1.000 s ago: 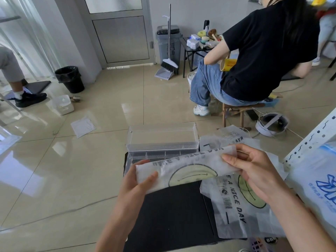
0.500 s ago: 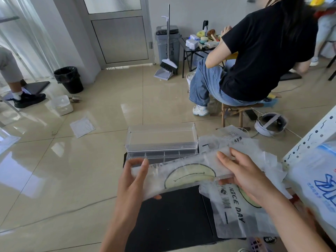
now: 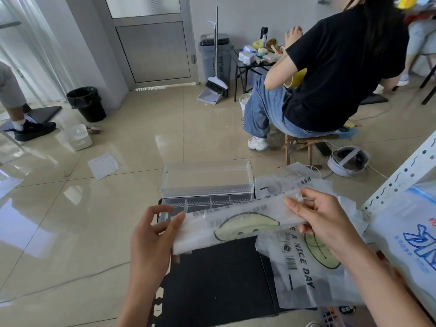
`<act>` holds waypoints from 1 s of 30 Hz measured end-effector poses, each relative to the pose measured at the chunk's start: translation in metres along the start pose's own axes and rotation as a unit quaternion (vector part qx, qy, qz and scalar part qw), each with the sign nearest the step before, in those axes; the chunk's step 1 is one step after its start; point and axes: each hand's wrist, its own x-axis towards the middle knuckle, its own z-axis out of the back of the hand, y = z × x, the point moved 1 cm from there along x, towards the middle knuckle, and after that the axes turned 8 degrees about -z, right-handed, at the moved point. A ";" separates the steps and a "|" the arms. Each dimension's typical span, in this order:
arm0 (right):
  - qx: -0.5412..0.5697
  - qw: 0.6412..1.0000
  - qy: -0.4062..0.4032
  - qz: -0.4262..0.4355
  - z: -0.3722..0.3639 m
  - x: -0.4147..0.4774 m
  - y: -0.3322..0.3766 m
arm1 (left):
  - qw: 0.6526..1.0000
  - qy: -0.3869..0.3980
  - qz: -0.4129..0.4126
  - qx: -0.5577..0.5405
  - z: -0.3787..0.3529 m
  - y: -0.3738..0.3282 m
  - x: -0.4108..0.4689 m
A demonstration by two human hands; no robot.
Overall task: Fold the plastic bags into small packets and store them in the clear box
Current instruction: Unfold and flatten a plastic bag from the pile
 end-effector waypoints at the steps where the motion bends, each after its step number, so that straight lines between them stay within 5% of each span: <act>1: -0.008 1.000 0.003 0.001 0.001 0.000 0.000 | 1.000 0.022 0.009 -0.007 0.002 0.000 0.001; 7: -0.038 0.996 0.074 0.005 0.013 -0.002 0.003 | 0.957 0.203 0.205 0.025 0.021 0.016 0.010; 10: -0.058 0.990 0.132 -0.002 0.006 -0.004 0.003 | 0.920 0.345 0.178 0.059 0.009 0.016 0.004; 16: -0.098 0.979 0.181 0.001 -0.007 -0.007 0.002 | 0.804 0.561 0.176 -0.091 -0.048 -0.003 -0.038; 20: -0.060 0.993 0.097 -0.020 0.000 -0.005 0.004 | 0.813 0.536 0.162 -0.160 -0.059 -0.006 -0.048; 23: 0.044 0.970 0.211 -0.117 -0.008 -0.007 0.001 | 0.848 0.450 0.179 -0.214 -0.069 -0.008 -0.054; 25: 0.017 0.949 0.283 -0.137 -0.019 -0.019 0.006 | 0.862 0.397 0.190 -0.252 -0.076 -0.009 -0.058; 30: 0.020 0.963 0.220 -0.155 -0.047 -0.030 0.005 | 0.855 0.354 0.202 -0.320 -0.087 -0.014 -0.063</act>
